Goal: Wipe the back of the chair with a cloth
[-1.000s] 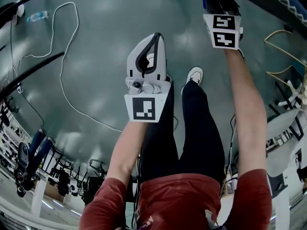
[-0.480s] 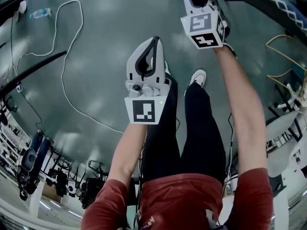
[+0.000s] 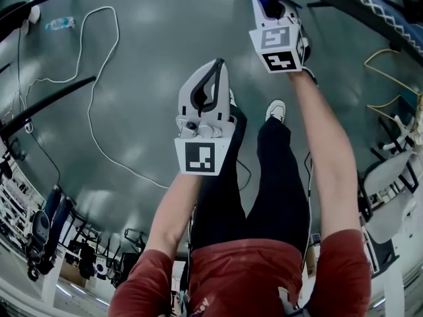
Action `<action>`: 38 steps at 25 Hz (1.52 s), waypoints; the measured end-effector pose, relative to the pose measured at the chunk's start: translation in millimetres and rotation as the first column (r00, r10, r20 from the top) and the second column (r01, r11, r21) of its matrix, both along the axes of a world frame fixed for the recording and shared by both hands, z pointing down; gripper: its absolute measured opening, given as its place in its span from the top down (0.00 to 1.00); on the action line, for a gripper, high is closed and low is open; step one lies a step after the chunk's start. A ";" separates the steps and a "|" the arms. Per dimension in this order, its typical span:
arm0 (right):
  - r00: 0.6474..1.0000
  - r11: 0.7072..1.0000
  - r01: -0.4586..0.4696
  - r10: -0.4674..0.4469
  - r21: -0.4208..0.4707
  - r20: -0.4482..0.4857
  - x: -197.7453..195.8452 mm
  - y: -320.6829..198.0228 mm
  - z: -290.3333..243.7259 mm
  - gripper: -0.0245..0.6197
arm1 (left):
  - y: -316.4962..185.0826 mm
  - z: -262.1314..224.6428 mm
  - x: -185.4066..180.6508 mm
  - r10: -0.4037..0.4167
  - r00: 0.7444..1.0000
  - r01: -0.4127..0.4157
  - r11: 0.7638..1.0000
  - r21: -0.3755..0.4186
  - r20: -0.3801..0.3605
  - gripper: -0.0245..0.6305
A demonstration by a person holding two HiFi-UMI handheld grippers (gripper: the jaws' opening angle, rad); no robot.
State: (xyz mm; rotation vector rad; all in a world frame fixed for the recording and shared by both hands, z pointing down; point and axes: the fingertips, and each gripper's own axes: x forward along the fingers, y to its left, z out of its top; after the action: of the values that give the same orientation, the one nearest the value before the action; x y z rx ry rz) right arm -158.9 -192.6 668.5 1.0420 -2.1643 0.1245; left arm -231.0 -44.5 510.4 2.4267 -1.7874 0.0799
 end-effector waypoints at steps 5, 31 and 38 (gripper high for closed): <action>0.996 0.999 -0.043 0.041 0.019 0.084 35.3 14.5 -32.5 0.87 | -0.3 -11.2 27.3 0.012 1.000 -0.011 1.000 -0.027 0.019 0.94; 0.878 0.907 -0.415 0.379 0.070 0.291 323.1 99.0 -151.0 0.87 | -46.5 -49.4 230.2 0.038 0.999 -0.037 0.998 -0.046 0.013 0.94; 0.898 0.915 -0.392 0.358 0.095 0.257 327.1 52.2 -142.4 0.87 | -58.2 -55.0 237.9 0.031 0.999 -0.032 0.999 -0.044 -0.006 0.94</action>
State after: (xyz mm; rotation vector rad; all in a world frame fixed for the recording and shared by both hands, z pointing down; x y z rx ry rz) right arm 168.1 -140.5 526.1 1.5974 -2.1762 0.2872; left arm 6.9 -102.7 455.4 2.4230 -1.7271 0.1144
